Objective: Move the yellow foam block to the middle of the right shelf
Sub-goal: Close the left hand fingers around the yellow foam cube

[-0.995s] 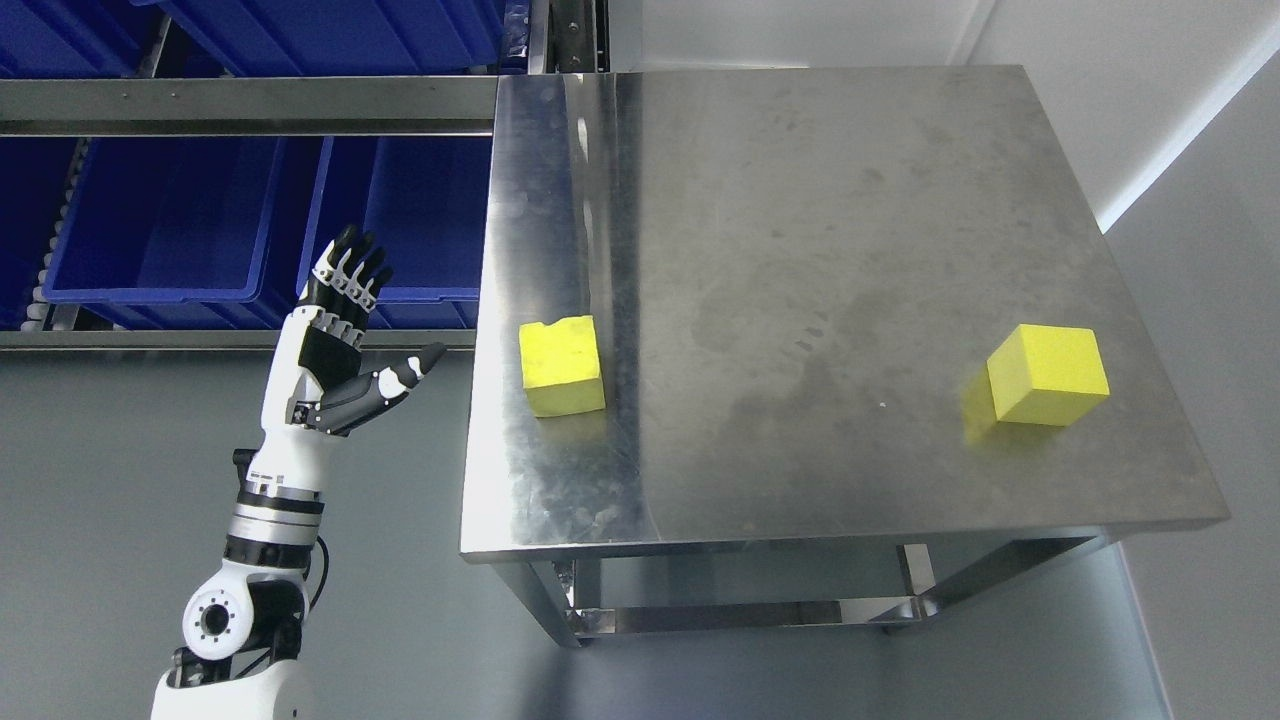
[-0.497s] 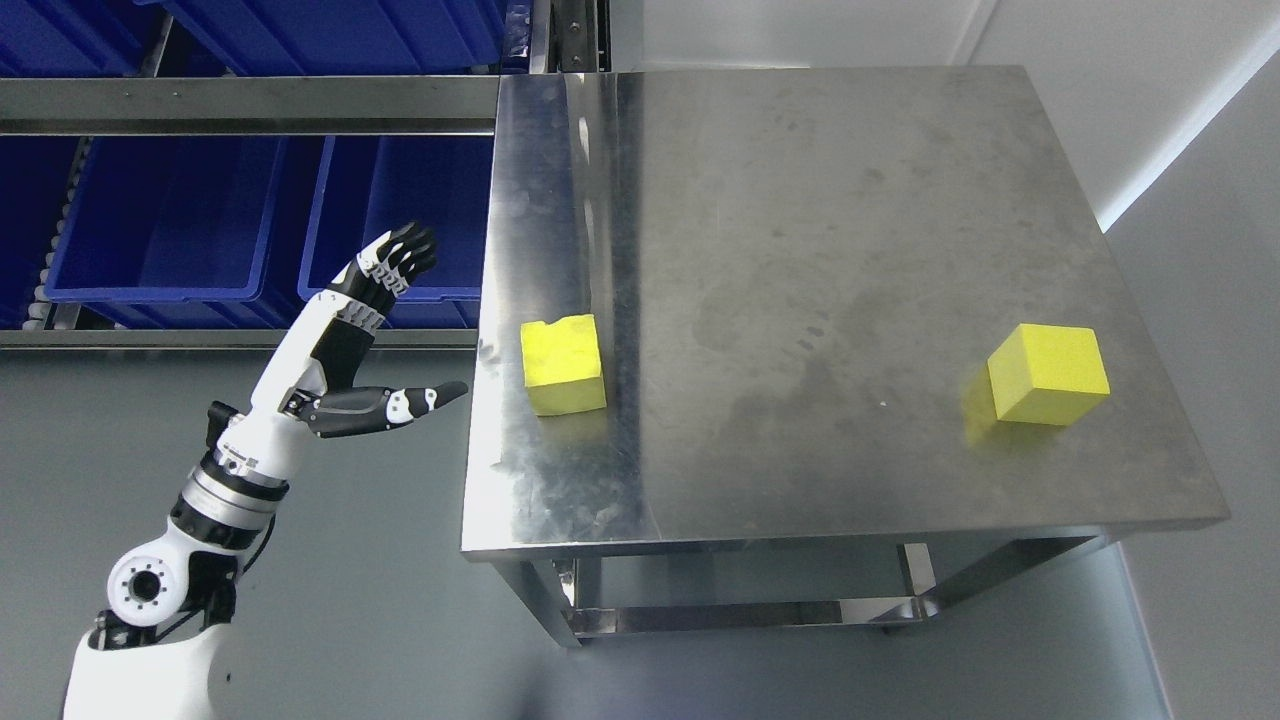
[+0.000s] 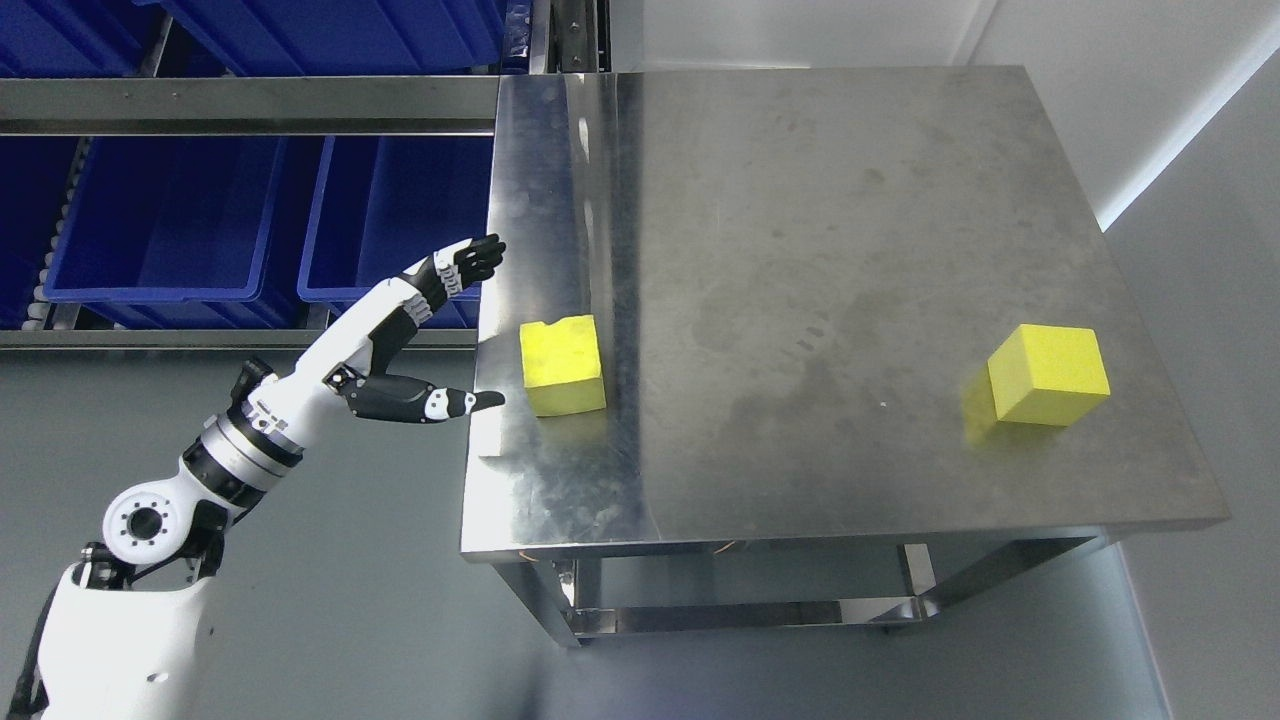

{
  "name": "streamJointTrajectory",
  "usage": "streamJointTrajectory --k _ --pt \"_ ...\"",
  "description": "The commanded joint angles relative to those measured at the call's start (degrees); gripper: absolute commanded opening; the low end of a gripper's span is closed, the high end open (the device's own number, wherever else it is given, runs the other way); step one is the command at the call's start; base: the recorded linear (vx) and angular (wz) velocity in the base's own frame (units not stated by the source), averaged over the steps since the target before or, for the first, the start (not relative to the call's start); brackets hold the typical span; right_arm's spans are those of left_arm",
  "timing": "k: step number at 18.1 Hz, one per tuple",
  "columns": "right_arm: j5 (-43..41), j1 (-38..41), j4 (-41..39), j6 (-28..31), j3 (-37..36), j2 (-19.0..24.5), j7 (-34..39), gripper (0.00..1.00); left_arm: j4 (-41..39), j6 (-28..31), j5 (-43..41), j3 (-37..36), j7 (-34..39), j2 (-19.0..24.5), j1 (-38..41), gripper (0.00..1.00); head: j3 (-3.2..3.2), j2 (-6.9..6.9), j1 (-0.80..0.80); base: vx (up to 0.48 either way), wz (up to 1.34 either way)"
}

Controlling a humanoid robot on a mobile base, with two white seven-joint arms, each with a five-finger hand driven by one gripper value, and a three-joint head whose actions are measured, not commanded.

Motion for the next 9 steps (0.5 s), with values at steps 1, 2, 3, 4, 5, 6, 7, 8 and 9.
streamJointTrajectory --k 1,2,3,4,5,6,7,8,9 --pt "0.18 0.09 -1.00 0.03 0.01 -1.00 -0.03 1.00 5.37 0.35 -6.48 -10.07 -3.24 3.24 -5.73 0.97 0.00 0.00 0.00 0.000 0.00" --pt "0.18 0.09 -1.00 0.03 0.01 -1.00 -0.03 1.00 5.98 0.44 -7.18 -10.33 -3.24 2.88 -6.17 0.97 0.00 0.00 0.00 0.000 0.00" --pt "0.18 0.09 -1.00 0.03 0.01 -1.00 -0.03 1.00 6.86 0.44 -8.06 -10.94 -3.24 2.71 -6.70 0.97 0.00 0.00 0.00 0.000 0.00" --pt "0.18 0.09 -1.00 0.03 -0.07 -1.00 -0.03 1.00 8.26 0.44 -9.03 -11.82 -3.24 2.79 -7.49 0.97 0.00 0.00 0.00 0.000 0.00" --pt "0.18 0.09 -1.00 0.03 -0.07 -1.00 -0.03 1.00 9.75 0.44 -9.91 -12.18 -3.24 2.70 -8.36 0.97 0.00 0.00 0.00 0.000 0.00" --pt "0.18 0.09 -1.00 0.03 0.01 -1.00 -0.03 1.00 10.81 0.44 -10.53 -12.27 -3.24 2.53 -9.07 0.97 0.00 0.00 0.00 0.000 0.00" --pt "0.18 0.09 -1.00 0.03 0.01 -1.00 -0.03 1.00 11.35 0.44 -10.62 -12.36 -3.24 2.01 -9.51 0.97 0.00 0.00 0.00 0.000 0.00" --pt "0.18 0.09 -1.00 0.03 0.01 -1.00 -0.03 1.00 11.87 0.44 -10.71 -12.79 -3.24 1.39 -10.04 0.97 0.00 0.00 0.00 0.000 0.00" --pt "0.18 0.09 -1.00 0.03 0.01 -1.00 -0.03 1.00 12.58 0.53 -10.79 -13.32 -3.24 0.86 -10.91 0.97 0.00 0.00 0.00 0.000 0.00"
